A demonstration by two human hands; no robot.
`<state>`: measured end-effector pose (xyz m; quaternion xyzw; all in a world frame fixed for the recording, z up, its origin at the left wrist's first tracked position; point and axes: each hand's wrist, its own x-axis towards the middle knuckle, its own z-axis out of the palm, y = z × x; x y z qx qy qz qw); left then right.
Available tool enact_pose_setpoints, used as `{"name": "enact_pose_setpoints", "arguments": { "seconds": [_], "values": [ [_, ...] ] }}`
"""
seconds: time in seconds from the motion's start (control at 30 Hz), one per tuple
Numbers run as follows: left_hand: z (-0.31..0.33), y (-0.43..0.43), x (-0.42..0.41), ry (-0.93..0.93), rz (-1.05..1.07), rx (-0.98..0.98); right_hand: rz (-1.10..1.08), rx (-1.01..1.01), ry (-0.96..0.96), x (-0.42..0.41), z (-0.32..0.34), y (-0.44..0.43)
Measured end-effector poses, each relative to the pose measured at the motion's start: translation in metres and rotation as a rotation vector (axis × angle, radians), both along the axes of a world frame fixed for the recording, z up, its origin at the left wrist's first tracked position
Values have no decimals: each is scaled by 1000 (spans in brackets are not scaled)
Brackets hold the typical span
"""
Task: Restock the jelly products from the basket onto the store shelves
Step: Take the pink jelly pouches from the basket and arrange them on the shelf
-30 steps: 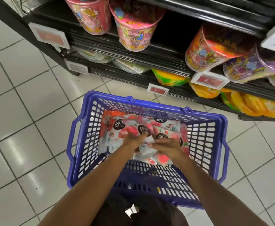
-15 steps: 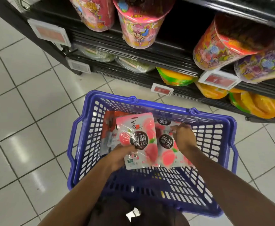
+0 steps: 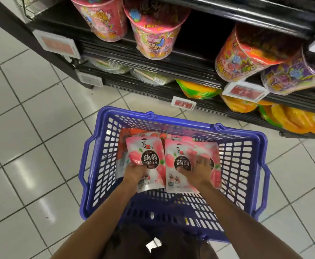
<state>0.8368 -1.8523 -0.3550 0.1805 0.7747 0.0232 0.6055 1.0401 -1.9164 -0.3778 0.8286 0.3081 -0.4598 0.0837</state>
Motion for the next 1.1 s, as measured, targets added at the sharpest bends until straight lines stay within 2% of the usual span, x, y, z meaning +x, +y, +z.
{"name": "enact_pose_setpoints", "arguments": {
  "seconds": [0.07, 0.13, 0.2, 0.27, 0.37, 0.6, 0.73, 0.9, 1.1],
  "values": [
    [-1, 1, -1, -40, -38, -16, -110, -122, -35, -6, -4, 4],
    [4, 0, -3, -85, -60, -16, -392, -110, 60, -11, -4, 6],
    [16, -1, -6, -130, -66, 10, -573, -76, 111, -12, 4, 5],
    [36, 0, -9, -163, -134, 14, -712, 18, 194, -8, 22, 1],
    [78, 3, -13, -176, -190, 21, -870, 270, 416, 3, 78, -9],
    [254, 37, -7, -309, -113, 215, -767, 528, 647, 32, 285, 2],
    [380, 59, 6, -411, -74, 342, -641, 645, 624, 51, 417, 14],
    [531, 84, 14, -601, -218, 566, -592, 875, 540, 66, 578, 17],
    [698, 111, 30, -769, -402, 833, -582, 1190, 430, 70, 722, 10]
  ]
}}
